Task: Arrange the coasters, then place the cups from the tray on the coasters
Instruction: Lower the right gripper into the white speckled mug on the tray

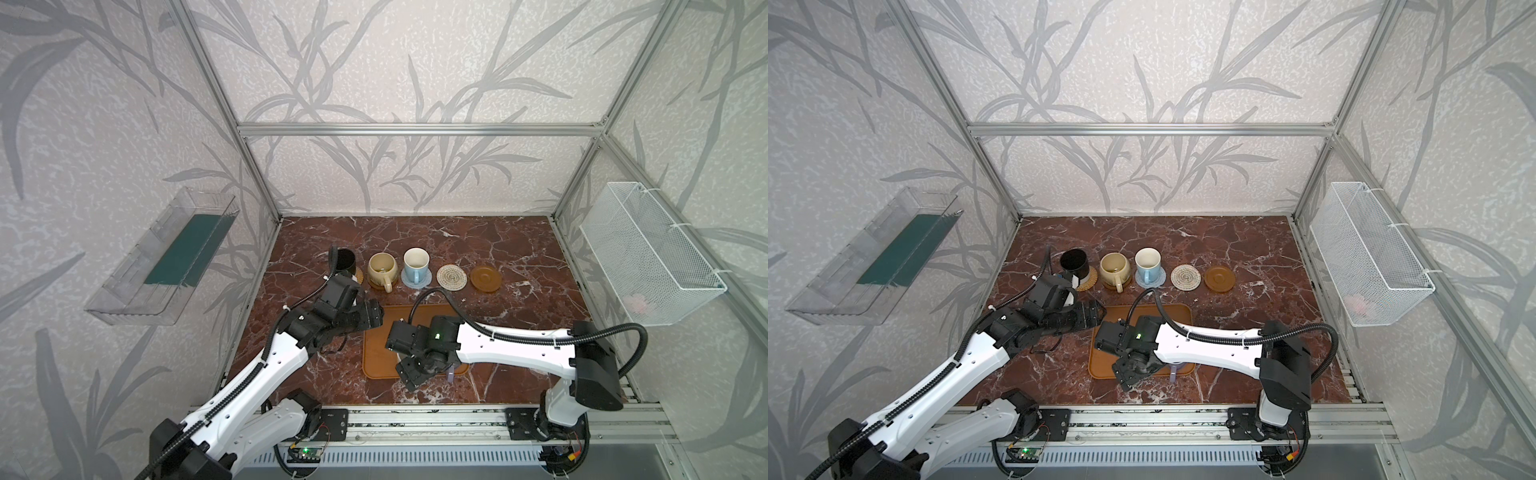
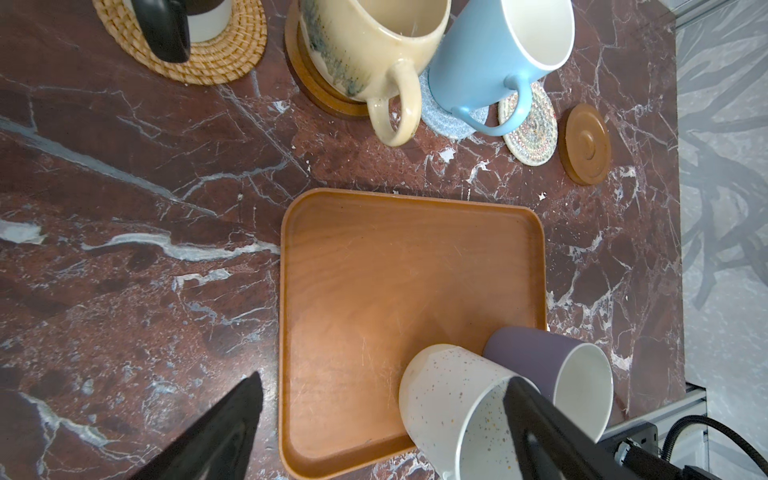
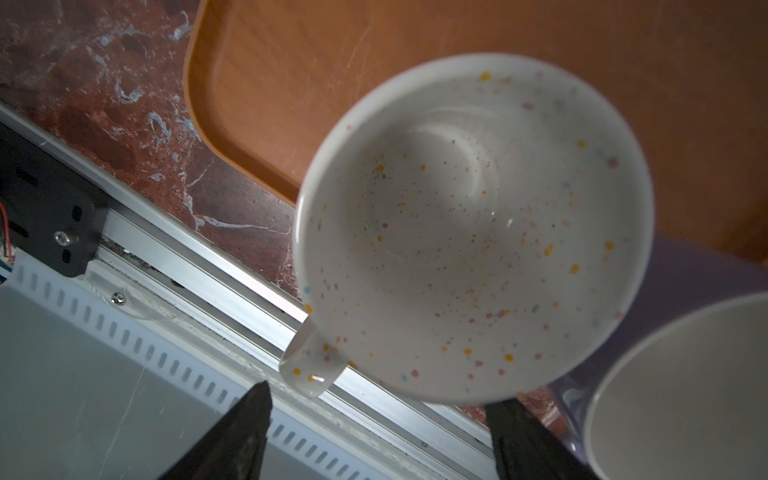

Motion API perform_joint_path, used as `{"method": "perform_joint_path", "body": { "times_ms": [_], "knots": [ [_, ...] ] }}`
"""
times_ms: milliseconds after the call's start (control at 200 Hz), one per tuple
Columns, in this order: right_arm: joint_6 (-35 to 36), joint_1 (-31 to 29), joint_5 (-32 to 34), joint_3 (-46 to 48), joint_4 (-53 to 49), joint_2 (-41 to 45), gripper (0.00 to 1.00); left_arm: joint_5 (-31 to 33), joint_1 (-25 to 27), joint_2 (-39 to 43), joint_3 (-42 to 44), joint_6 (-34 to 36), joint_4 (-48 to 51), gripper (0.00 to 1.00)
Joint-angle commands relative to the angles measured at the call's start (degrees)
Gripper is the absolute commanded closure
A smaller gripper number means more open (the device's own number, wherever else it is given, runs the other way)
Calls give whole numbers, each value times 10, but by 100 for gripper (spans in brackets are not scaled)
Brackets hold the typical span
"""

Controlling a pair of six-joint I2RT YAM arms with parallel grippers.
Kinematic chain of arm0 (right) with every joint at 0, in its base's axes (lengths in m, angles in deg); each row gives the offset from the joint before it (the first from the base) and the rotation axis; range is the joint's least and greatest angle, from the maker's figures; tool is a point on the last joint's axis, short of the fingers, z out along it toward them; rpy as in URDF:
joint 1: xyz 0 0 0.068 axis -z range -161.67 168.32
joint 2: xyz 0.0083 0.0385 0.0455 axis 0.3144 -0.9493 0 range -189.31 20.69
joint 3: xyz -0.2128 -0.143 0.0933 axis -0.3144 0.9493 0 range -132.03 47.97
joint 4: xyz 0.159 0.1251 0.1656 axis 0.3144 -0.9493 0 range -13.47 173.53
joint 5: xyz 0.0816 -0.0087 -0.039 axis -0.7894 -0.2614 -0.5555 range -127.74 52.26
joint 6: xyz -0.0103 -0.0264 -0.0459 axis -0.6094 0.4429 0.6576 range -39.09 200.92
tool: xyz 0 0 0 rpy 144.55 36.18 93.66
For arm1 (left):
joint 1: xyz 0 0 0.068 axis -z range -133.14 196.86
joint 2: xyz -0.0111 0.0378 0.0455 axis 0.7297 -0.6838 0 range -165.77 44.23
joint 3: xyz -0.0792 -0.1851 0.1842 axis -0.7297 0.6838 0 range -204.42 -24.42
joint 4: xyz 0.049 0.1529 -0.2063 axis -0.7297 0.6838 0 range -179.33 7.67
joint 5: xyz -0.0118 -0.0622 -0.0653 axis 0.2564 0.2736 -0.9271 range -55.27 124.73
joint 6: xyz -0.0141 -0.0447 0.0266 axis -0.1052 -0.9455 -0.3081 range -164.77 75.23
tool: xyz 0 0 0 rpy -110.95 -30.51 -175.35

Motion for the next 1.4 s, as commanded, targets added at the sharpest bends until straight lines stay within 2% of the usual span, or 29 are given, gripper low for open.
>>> {"method": "perform_joint_path", "body": {
  "times_ms": [0, 215, 725, 965, 1105, 1395],
  "knots": [
    [-1, 2, 1, -20, -11, -18, 19, 20, -10, 12, 12, -23, 22, 7],
    [4, 17, 0, -22, -19, -32, 21, 12, -28, 37, 26, -32, 19, 6],
    [28, 32, 38, -28, -22, -51, 37, -7, -40, 26, 22, -23, 9, 7],
    [28, 33, 55, -11, 4, -41, 41, -115, -68, 38, 54, -41, -34, 6],
    [28, 33, 53, -3, 22, -48, 46, -186, -82, 67, 83, -66, -76, 1],
    [28, 33, 46, 25, 67, -50, 58, -207, -95, 84, 109, -97, -90, 1]
  ]
}}
